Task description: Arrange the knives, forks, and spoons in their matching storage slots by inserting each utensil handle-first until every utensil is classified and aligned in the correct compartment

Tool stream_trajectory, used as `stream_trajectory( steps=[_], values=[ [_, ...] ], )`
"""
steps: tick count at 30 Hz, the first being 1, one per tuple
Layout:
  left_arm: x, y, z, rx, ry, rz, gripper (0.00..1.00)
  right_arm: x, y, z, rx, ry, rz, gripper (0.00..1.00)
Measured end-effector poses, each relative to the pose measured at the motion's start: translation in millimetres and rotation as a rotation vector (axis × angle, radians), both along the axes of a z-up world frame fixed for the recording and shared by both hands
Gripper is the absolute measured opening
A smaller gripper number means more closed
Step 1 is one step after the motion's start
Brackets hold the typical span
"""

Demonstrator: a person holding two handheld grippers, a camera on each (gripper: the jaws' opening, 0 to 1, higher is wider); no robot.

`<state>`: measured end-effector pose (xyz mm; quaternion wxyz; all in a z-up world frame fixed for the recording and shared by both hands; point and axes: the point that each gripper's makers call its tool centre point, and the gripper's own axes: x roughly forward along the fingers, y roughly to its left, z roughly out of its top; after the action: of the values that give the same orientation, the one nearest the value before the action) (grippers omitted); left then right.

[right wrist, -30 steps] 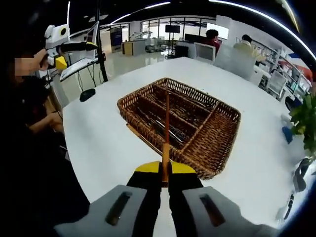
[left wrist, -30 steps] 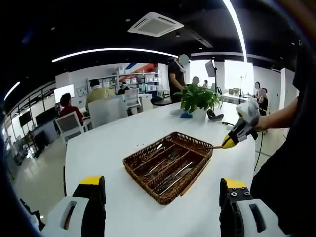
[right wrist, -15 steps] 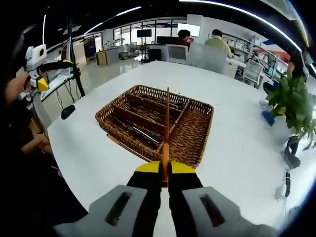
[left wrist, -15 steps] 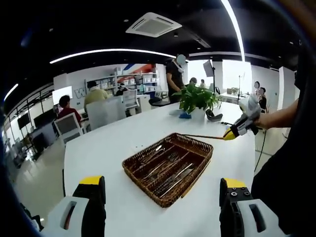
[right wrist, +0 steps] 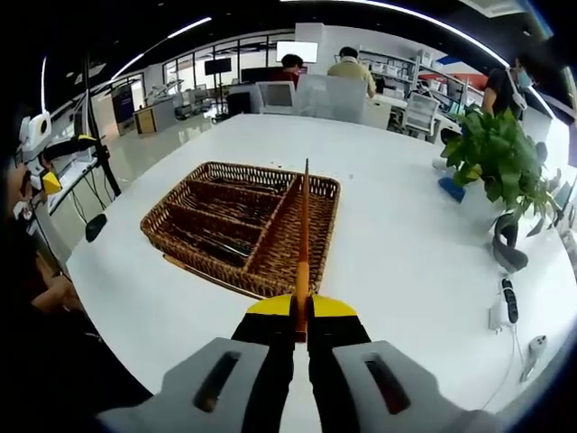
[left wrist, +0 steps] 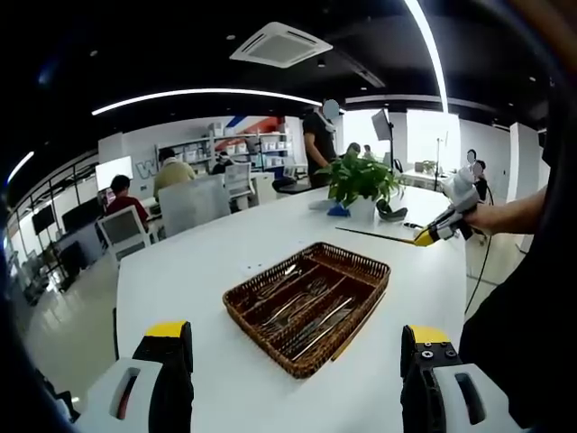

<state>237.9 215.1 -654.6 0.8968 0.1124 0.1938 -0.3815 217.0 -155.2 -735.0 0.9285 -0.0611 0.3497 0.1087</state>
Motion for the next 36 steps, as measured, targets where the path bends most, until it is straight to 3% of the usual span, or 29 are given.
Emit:
stream_trajectory(
  steps=[13,36],
  values=[
    [-0.6,0,0.0,-0.004,-0.001,0.007,1.00,12,3,0.2,0.006,0.003,-0.012,0.02],
    [-6.5,-2,-6.9,0.006,0.016,0.017,1.00,63,3,-13.4,0.023,0.037,-0.036,0.02]
  ],
)
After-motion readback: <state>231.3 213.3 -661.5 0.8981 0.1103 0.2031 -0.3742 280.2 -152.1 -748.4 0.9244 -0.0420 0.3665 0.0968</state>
